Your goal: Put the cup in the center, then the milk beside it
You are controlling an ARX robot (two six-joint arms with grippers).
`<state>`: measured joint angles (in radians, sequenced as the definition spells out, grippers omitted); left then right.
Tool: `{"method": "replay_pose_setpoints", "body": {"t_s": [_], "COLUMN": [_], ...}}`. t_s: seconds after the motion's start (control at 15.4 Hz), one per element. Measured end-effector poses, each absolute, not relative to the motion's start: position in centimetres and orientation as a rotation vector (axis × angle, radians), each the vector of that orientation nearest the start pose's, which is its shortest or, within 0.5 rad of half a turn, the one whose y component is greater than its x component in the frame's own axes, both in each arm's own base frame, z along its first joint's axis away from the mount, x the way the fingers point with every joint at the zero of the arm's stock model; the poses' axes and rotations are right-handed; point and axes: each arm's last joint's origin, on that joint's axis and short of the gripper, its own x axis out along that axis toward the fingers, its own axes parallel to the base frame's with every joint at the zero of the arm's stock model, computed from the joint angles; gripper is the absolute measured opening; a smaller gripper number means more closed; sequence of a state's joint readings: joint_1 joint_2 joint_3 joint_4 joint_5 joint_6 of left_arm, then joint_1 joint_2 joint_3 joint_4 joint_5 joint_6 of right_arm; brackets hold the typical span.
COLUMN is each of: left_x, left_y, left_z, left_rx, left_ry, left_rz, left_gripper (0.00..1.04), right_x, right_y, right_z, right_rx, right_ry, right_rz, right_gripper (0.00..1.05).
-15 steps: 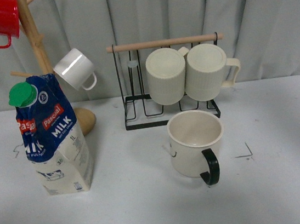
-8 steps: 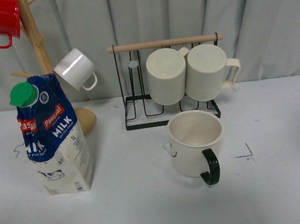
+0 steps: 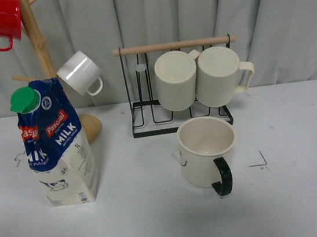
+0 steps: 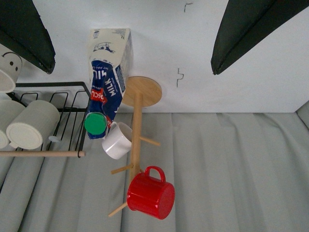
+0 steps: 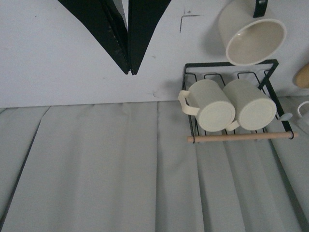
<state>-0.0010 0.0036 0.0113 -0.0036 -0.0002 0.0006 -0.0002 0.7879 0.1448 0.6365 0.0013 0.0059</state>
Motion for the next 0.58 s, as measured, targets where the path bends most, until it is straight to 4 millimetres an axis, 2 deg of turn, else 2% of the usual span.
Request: {"method": "replay_pose_setpoints", "body": {"t_s": [0.58], "left_x": [9.7], "left_y": [0.0], "left_z": [16.7], "left_rx": [0.001], "left_ry": [-0.004], "left_rz": [-0.001], "left_gripper": [0.98], "right_x": [13.1], "right_y": [0.0], "right_z": [17.5], "right_rx": [0.006], "right_ry": [-0.013], "right_rz": [-0.001], "right_gripper": [0.02]}}
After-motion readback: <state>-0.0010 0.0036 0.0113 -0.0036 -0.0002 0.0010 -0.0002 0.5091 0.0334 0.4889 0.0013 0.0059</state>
